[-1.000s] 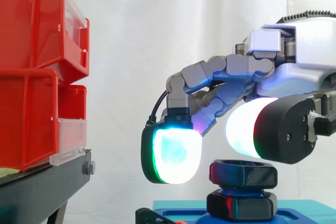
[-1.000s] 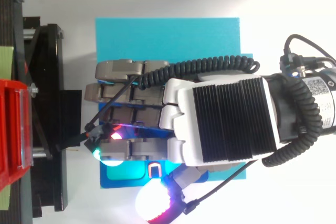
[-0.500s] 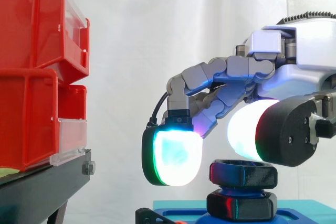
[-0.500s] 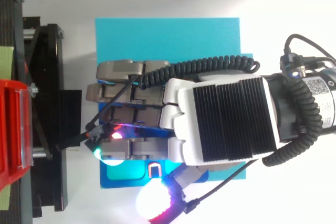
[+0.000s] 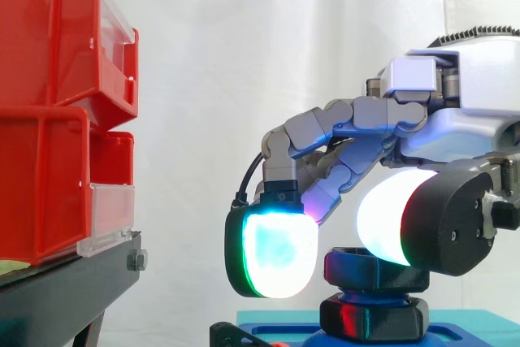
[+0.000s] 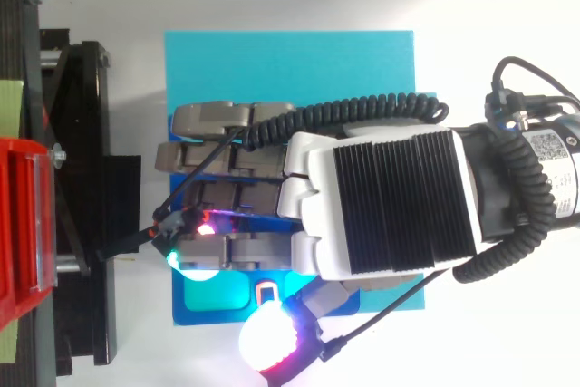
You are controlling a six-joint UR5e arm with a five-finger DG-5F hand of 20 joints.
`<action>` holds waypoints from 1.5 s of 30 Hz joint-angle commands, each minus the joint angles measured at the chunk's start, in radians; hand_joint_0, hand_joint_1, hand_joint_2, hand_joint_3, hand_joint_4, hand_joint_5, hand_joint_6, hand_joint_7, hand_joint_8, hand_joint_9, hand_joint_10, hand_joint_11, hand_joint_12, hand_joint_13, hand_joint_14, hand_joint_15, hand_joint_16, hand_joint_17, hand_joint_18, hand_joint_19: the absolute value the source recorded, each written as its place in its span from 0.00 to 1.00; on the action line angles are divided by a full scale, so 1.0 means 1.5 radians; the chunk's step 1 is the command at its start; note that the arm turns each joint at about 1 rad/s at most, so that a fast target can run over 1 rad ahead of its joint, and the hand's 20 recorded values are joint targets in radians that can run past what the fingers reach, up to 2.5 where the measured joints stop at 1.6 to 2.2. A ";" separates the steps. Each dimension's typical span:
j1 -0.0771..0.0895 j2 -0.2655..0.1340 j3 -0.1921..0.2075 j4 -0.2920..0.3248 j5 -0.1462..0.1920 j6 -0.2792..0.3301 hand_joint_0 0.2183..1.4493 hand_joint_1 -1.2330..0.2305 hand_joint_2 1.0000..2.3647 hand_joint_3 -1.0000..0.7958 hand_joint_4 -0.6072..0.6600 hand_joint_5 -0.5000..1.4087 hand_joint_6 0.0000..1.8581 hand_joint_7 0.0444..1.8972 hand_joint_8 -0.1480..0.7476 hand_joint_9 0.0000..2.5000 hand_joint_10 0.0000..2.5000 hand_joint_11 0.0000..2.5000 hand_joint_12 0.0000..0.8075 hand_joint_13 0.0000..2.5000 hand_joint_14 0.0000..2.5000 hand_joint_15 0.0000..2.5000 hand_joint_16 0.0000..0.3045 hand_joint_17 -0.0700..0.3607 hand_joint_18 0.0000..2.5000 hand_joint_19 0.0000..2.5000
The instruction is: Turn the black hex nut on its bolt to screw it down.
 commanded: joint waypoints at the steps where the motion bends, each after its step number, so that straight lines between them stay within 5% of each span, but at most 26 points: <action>1: -0.003 0.000 0.000 -0.002 -0.002 0.001 0.22 0.55 0.00 0.28 0.62 0.24 0.27 0.59 0.51 0.34 0.00 0.09 0.51 0.22 0.00 0.08 0.19 0.46 0.11 0.14; 25: -0.012 0.000 0.000 -0.014 -0.013 0.001 0.22 0.56 0.00 0.28 0.62 0.25 0.27 0.63 0.52 0.36 0.00 0.09 0.50 0.22 0.00 0.08 0.18 0.46 0.12 0.13; 38: -0.032 0.000 0.004 -0.020 -0.040 0.000 0.22 0.62 0.00 0.28 0.59 0.26 0.27 0.75 0.52 0.39 0.00 0.12 0.50 0.22 0.00 0.08 0.18 0.45 0.12 0.14; 45: -0.051 0.000 0.004 -0.016 -0.074 0.000 0.22 0.63 0.00 0.28 0.59 0.26 0.29 0.79 0.53 0.40 0.00 0.12 0.51 0.23 0.00 0.08 0.18 0.45 0.12 0.14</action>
